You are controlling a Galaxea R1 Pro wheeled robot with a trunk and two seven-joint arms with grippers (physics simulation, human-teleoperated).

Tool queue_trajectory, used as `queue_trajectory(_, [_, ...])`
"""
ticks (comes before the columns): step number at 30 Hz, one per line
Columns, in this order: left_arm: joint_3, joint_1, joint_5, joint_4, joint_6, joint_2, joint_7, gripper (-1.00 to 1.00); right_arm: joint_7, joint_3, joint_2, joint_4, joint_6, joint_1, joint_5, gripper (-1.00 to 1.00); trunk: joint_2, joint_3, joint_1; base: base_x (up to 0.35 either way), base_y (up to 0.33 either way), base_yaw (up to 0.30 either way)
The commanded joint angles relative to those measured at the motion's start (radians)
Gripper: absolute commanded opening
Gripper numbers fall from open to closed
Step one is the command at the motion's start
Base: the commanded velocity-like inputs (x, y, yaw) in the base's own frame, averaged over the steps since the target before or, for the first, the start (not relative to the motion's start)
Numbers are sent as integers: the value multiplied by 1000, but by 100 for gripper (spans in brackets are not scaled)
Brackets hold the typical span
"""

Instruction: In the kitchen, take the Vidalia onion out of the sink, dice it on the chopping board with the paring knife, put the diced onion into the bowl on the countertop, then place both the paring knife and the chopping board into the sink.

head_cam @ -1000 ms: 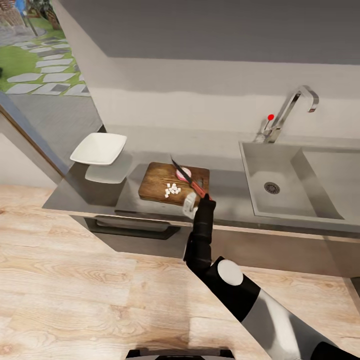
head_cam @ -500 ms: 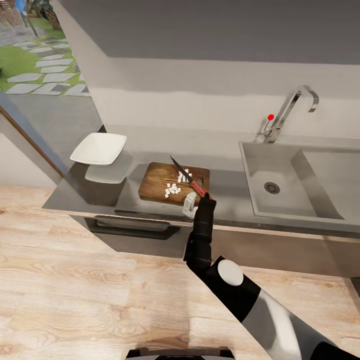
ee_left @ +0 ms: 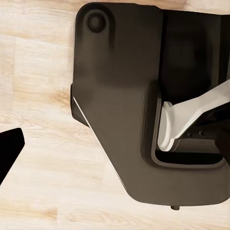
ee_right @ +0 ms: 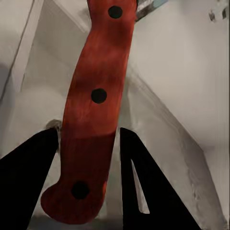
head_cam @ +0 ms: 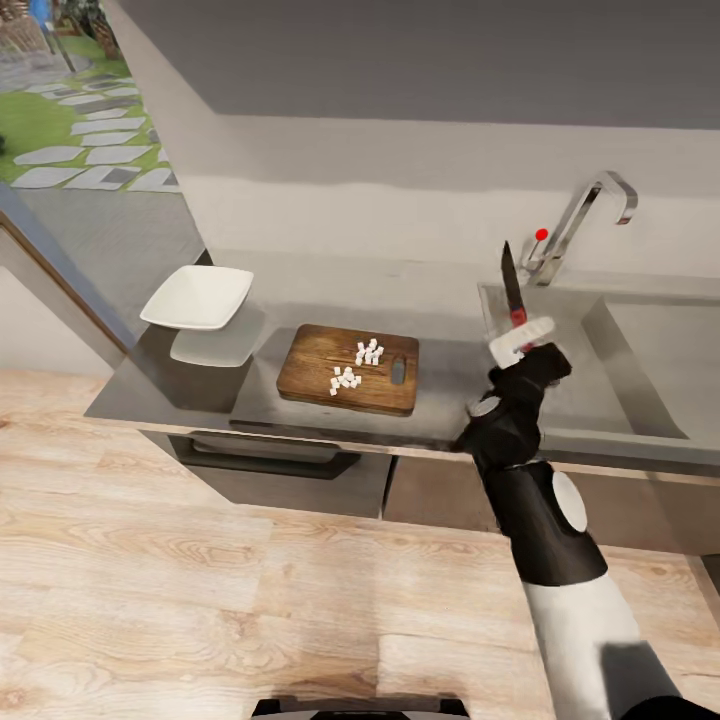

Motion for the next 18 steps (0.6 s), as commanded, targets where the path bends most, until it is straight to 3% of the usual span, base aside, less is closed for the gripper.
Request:
queue_trajectory(1, [5,1,2,-1,0,-1,-8,100,69,-64,-8,-1,3,-3,-30,-100,-2,-1,1,0,0,0])
queue_trajectory(2, [5,1,2,-1,0,-1,-8,100,224,-182,-35,-2,1,-7,-61,-100,-2,-1,1,0,0,0])
queue_trajectory(3, [5,1,2,-1,0,-1,-8,100,300,-229,-57,-2,0,-8,-70,-100,-2,-1,1,0,0,0])
queue_trajectory(7, [5,1,2,-1,0,-1,-8,100,596,-335,-148,-2,-1,-10,-116,-100,-2,-1,1,0,0,0])
queue_trajectory(8, [5,1,2,0,0,-2,-8,100,688,-388,-176,-2,-1,-10,-144,-100,-2,-1,1,0,0,0])
queue_trajectory(9, [5,1,2,1,0,-2,-8,100,730,-423,-192,-2,-1,-10,-158,-100,-2,-1,1,0,0,0])
queue_trajectory(10, [5,1,2,4,0,-2,-8,100,777,-486,-217,-1,-2,-10,-176,-100,-2,-1,1,0,0,0])
queue_trajectory(11, [5,1,2,5,0,-2,-8,100,788,-508,-228,-1,-2,-10,-182,-100,-2,-1,1,0,0,0])
queue_trajectory(13, [5,1,2,6,-1,-3,-8,100,803,-533,-251,-1,-3,-10,-200,-100,-2,-1,1,0,0,0])
queue_trajectory(16, [4,1,2,8,-2,-4,-8,100,821,-559,-277,-1,-9,-10,-297,-100,-2,-1,1,0,0,0])
queue_trajectory(17, [4,1,2,8,-2,-4,-8,100,822,-565,-281,-1,-9,-10,-309,-100,-2,-1,1,0,0,0])
queue_trajectory(18, [4,1,2,10,-2,-4,-8,100,825,-590,-297,-1,-10,-10,-340,-100,-2,-1,1,0,0,0])
